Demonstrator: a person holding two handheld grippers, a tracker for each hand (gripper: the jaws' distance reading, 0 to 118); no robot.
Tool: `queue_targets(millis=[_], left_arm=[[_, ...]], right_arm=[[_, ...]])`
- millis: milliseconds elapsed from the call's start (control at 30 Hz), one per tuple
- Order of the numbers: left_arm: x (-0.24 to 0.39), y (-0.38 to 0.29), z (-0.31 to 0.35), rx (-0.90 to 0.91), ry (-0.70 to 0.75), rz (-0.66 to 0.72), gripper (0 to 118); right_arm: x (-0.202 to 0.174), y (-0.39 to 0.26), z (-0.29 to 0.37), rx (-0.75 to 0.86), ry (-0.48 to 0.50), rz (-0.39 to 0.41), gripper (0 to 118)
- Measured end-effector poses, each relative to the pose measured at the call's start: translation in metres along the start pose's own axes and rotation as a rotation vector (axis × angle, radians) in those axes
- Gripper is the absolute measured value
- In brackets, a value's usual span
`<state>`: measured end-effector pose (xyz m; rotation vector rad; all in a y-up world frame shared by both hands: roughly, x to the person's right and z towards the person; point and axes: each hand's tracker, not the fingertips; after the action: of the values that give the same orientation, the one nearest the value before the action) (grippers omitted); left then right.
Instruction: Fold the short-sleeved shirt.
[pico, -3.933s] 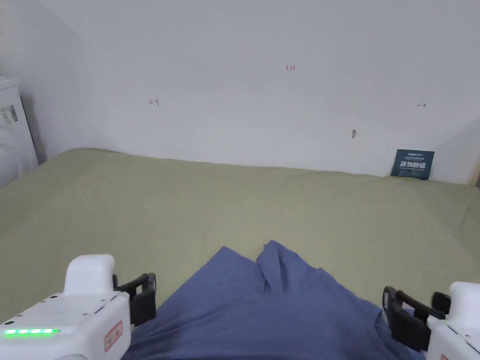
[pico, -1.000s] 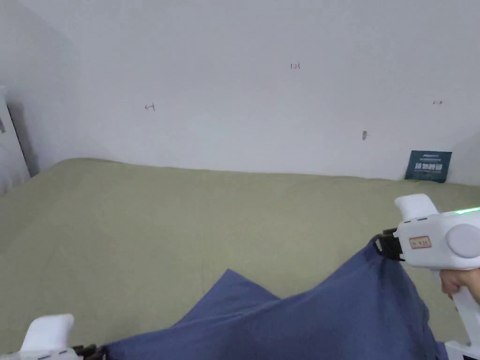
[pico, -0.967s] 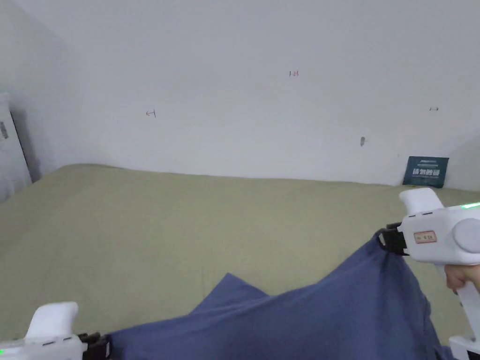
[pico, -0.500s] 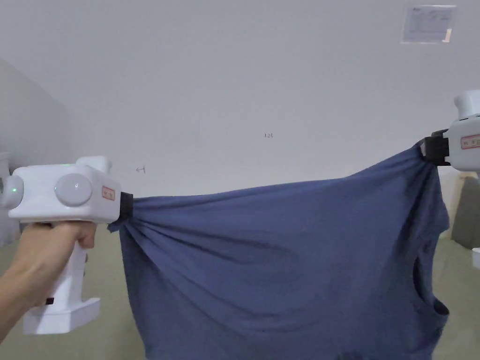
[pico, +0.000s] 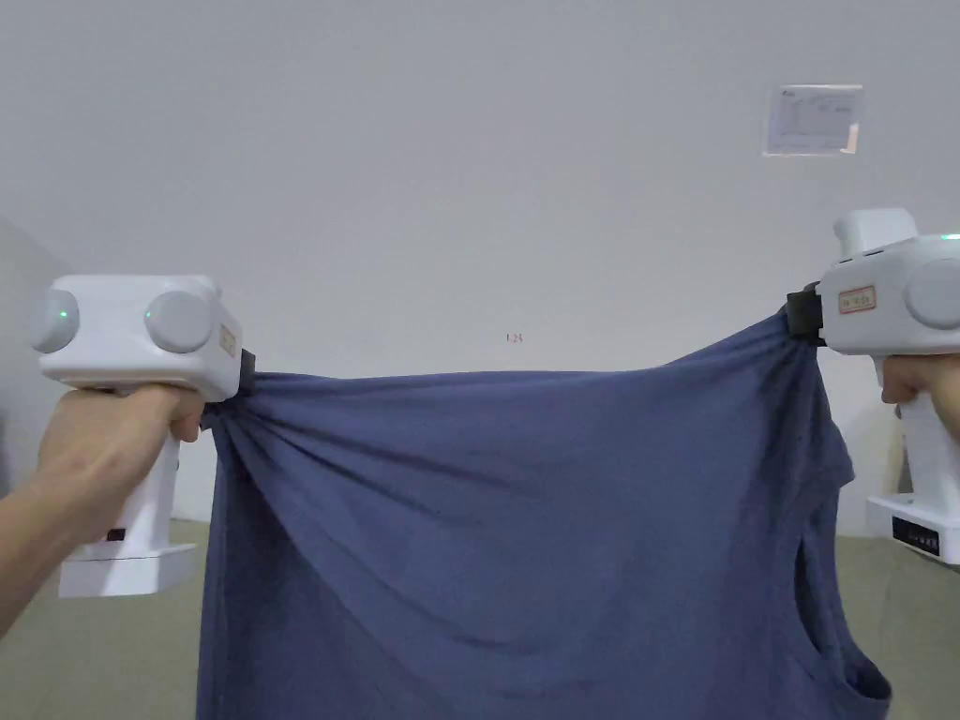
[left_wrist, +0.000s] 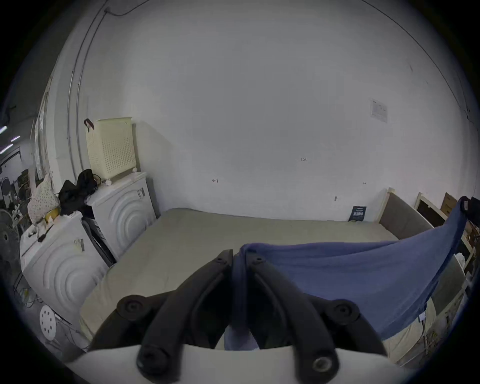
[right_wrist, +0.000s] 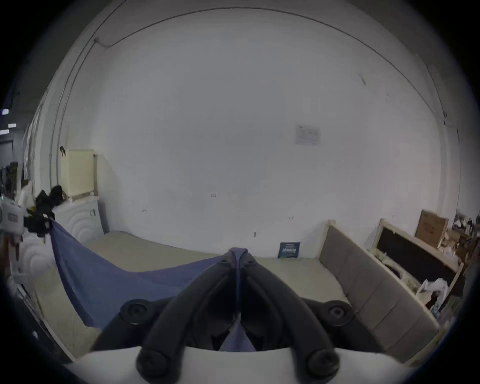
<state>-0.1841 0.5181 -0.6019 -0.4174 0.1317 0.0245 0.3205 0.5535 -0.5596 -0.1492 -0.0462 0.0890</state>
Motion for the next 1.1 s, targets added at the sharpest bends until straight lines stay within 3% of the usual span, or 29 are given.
queue_targets(millis=[400, 700, 900, 1100], left_arm=[[0.038, 0.076, -0.076, 0.092, 0.067, -0.034, 8], [0.061, 0.088, -0.149, 0.154, 0.078, -0.032, 8], [0.063, 0.047, -0.204, 0.107, 0.083, -0.064, 8], [0.049, -0.055, -0.244, -0.053, 0.018, -0.109, 8]], right_arm=[[0.009, 0.072, -0.112, 0.052, -0.035, -0.028, 3], [0.009, 0.078, -0.188, 0.059, -0.08, -0.054, 4], [-0.001, 0.025, -0.217, 0.005, -0.08, -0.034, 4], [-0.011, -0.087, -0.208, -0.137, -0.005, -0.03, 4]])
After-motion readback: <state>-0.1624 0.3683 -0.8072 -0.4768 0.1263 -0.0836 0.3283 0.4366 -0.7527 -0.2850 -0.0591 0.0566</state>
